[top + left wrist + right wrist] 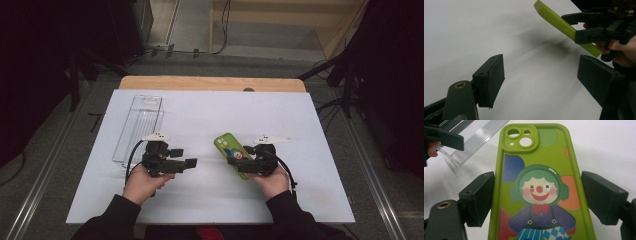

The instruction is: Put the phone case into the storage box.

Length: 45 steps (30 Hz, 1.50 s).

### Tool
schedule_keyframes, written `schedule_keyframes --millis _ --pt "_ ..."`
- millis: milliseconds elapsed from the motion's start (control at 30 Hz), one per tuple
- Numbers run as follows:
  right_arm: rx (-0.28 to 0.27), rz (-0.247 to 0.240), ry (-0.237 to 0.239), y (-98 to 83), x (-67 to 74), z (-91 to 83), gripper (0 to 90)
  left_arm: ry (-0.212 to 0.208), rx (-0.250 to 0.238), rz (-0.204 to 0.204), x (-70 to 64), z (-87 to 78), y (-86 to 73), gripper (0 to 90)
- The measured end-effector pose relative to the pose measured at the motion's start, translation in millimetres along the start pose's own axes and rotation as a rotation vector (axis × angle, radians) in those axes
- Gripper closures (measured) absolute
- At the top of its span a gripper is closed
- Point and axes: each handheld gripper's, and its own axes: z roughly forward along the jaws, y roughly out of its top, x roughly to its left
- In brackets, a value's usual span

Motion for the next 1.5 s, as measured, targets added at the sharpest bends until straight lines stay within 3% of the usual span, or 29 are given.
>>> schedule_keyframes --millis 167,433,567,767,967,1100,1333,1500 --pt "-0.016 0.012 -0.020 -1.7 4.1 1.4 14.1 0.022 0.006 -0.003 -0.3 4.4 6.3 22.4" --pt "-0.029 -0.008 -0.040 -1.3 18.5 4.5 14.2 0.011 0.005 -0.006 -1.2 6.2 17.5 22.2" --pt "-0.034 0.000 -0.048 -1.7 22.7 8.3 14.1 0.031 0.004 -0.010 -2.0 8.1 22.0 22.1" --pt "-0.087 -0.010 -0.057 -5.4 25.9 10.8 14.1 0.026 0.009 -0.020 -0.5 10.6 29.9 22.2" --pt "-0.096 -0.004 -0.040 -7.2 28.7 16.3 14.1 0.040 0.010 -0.024 2.2 11.4 37.7 22.3" --pt "-0.090 0.010 -0.002 -7.0 28.5 22.5 14.1 0.063 0.014 -0.024 2.7 14.2 43.2 22.4" --pt "-0.074 0.003 0.007 -5.4 24.6 28.5 14.1 0.075 0.009 -0.060 4.7 19.6 52.4 22.4" --pt "-0.098 0.040 0.009 -6.2 25.4 31.9 14.1 0.087 0.012 -0.074 5.4 26.8 59.6 22.5"
